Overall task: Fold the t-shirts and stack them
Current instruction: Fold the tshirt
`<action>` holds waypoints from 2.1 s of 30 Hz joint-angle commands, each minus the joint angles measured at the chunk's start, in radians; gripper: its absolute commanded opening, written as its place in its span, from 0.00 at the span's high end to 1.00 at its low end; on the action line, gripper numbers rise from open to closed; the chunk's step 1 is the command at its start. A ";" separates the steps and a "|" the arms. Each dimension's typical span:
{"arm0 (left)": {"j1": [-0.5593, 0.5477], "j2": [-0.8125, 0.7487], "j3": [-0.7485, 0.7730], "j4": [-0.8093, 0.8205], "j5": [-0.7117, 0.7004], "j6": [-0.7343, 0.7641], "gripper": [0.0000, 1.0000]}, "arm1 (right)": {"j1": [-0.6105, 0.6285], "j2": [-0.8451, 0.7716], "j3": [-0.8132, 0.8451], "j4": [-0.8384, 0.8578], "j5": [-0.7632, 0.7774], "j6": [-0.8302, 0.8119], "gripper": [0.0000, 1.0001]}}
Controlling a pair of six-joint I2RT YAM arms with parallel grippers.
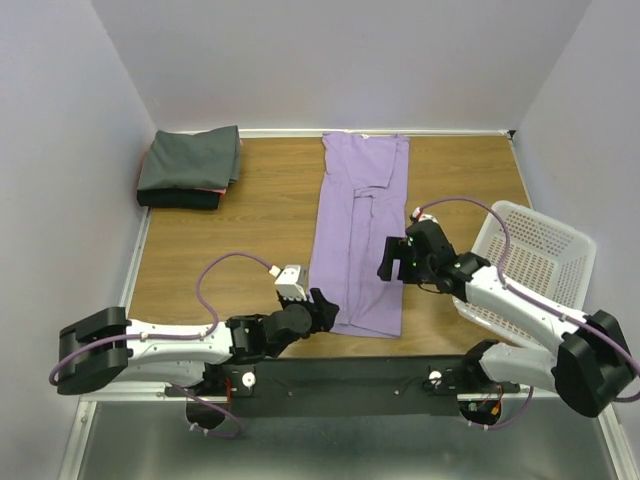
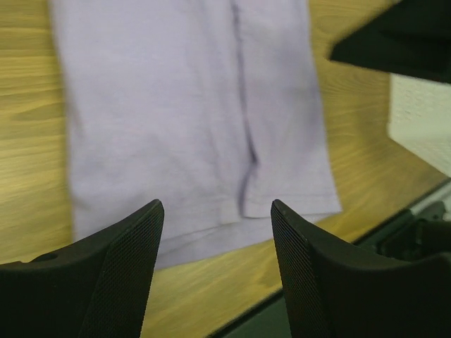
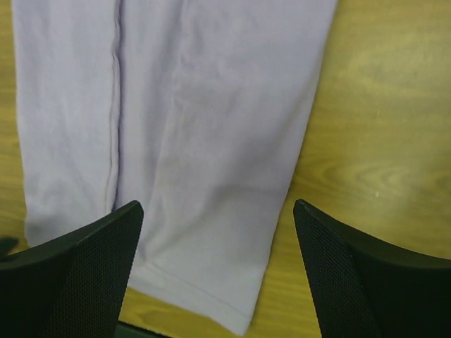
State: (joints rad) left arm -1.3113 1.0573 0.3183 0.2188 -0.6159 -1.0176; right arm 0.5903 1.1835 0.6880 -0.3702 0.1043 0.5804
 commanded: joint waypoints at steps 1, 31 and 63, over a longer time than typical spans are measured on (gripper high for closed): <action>0.061 -0.028 -0.048 -0.147 -0.028 -0.076 0.29 | 0.055 -0.068 -0.060 -0.123 0.037 0.119 0.09; 0.095 0.078 0.044 -0.361 -0.054 -0.233 0.29 | 0.273 -0.117 -0.242 -0.243 -0.025 0.357 0.57; 0.037 0.222 0.168 -0.541 -0.002 -0.335 0.52 | 0.292 -0.209 -0.257 -0.291 0.060 0.391 0.98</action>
State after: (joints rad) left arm -1.2663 1.2446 0.4782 -0.2718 -0.6178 -1.3148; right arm 0.8715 0.9977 0.4458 -0.6239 0.1234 0.9546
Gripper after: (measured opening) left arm 0.490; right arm 0.023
